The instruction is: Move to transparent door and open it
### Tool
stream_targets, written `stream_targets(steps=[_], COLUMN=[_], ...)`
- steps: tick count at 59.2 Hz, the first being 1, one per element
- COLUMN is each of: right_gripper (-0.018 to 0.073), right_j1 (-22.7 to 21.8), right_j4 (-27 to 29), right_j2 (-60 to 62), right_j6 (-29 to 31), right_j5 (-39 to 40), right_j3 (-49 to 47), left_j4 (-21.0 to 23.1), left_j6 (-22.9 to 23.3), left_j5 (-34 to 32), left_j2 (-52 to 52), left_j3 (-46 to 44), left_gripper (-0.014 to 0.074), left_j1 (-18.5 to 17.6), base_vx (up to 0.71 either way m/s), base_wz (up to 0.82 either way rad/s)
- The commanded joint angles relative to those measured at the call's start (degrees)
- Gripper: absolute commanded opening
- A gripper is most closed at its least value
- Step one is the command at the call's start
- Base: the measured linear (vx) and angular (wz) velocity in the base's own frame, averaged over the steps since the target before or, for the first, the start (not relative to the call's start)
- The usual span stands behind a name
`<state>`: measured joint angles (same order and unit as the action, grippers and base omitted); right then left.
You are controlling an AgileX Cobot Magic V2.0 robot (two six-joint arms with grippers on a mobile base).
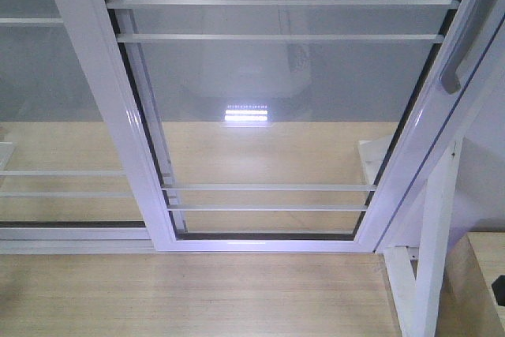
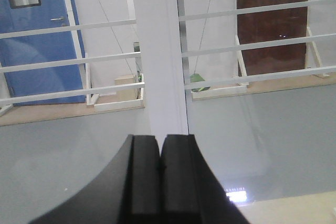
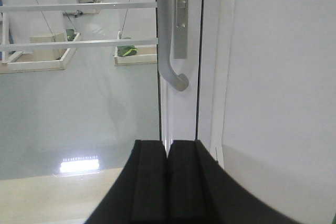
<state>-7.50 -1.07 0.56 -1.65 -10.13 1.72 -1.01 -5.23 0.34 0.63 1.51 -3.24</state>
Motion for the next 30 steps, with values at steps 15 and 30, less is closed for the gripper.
stream_targets(steps=[15,30], right_gripper=[-0.0008,-0.0008], right_j1=[-0.3,-0.3], right_j4=[-0.7,-0.7], right_j2=[0.8,-2.8], right_j6=[0.3,-1.3], right_j5=[14.4,7.1], right_j3=[0.7,-9.6], left_j4=[1.4,4.2], left_j6=[2.0,5.2], left_j5=[-11.2,-3.9], left_j2=[0.7,-2.8], left_j3=[1.6,-8.3], left_gripper=[-0.0006,-0.0003], left_j1=[-0.2,-0.2], base_vx=[0.00,0.00], base_wz=[0.00,0.00])
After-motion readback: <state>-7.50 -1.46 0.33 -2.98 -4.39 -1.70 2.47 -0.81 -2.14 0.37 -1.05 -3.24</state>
